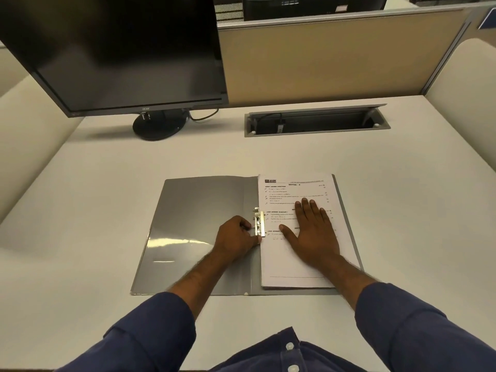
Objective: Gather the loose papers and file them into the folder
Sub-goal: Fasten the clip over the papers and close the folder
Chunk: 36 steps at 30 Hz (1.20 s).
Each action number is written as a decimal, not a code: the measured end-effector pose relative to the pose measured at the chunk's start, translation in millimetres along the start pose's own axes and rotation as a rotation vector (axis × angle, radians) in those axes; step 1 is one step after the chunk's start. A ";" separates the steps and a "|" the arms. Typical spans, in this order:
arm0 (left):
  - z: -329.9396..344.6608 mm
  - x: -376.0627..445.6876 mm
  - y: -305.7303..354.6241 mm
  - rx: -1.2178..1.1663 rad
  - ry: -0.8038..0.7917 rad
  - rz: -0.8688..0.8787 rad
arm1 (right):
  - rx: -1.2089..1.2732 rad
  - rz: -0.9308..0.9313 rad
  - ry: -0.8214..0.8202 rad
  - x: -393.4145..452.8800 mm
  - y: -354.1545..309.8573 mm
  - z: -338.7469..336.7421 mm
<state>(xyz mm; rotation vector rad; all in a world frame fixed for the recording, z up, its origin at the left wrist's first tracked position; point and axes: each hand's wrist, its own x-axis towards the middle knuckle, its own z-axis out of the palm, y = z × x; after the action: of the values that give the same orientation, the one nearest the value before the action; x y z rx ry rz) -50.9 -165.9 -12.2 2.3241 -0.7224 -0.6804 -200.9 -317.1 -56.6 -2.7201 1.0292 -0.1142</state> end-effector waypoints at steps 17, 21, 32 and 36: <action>-39.4 -13.1 -6.9 0.244 0.155 0.248 | -0.016 -0.001 -0.011 -0.2 0.9 -1.2; -64.4 -11.0 -21.5 0.581 0.268 0.434 | -0.011 0.000 -0.009 -0.7 0.2 -2.1; -123.7 13.5 -70.3 0.743 0.152 -0.329 | -0.028 0.005 -0.015 -0.9 -0.4 -3.4; -125.1 13.4 -81.6 0.566 0.100 -0.400 | -0.036 0.004 -0.009 -2.2 -0.9 -3.8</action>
<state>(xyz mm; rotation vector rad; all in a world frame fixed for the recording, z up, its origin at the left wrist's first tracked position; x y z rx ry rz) 61.9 -71.0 15.0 3.0499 -0.4398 -0.5703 -202.5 -315.7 -52.7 -2.7479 1.0439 -0.0837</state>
